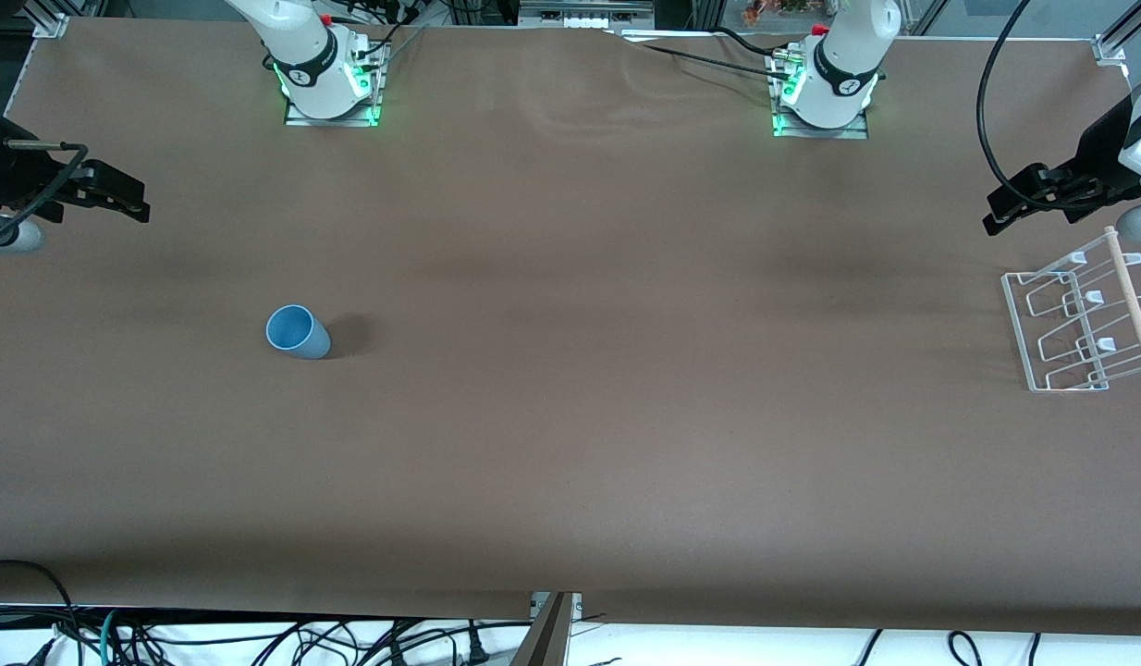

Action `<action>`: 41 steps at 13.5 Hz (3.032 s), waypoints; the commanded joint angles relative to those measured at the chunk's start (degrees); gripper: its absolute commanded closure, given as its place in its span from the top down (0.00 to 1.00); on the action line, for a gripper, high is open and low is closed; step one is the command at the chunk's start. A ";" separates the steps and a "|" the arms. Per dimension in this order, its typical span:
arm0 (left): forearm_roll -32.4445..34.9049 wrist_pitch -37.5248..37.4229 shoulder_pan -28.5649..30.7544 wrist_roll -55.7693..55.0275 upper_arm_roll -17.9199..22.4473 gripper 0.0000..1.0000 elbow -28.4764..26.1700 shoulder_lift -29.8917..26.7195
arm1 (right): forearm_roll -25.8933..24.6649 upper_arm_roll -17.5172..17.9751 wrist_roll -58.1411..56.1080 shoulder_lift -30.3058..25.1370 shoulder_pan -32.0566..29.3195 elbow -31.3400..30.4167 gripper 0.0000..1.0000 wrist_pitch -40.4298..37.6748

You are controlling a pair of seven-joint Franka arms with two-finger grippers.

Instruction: Transfer cup to left arm and place on rack

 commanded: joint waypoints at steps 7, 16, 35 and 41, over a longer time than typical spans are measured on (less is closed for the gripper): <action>1.67 -0.61 0.13 0.55 -0.39 1.00 1.97 0.90 | -0.61 0.59 0.32 -0.16 -0.10 0.16 1.00 0.06; 1.67 -0.61 0.13 0.55 -0.30 1.00 1.80 0.99 | -0.61 0.32 0.05 0.54 -0.36 0.16 1.00 0.06; 1.67 -0.61 0.13 0.29 -0.39 1.00 1.80 1.34 | -1.84 0.41 0.41 11.52 -1.15 -29.80 1.00 38.63; 1.67 -0.70 0.13 0.29 -0.39 1.00 1.88 1.25 | -1.66 0.32 0.49 13.64 -1.24 -33.67 1.00 46.28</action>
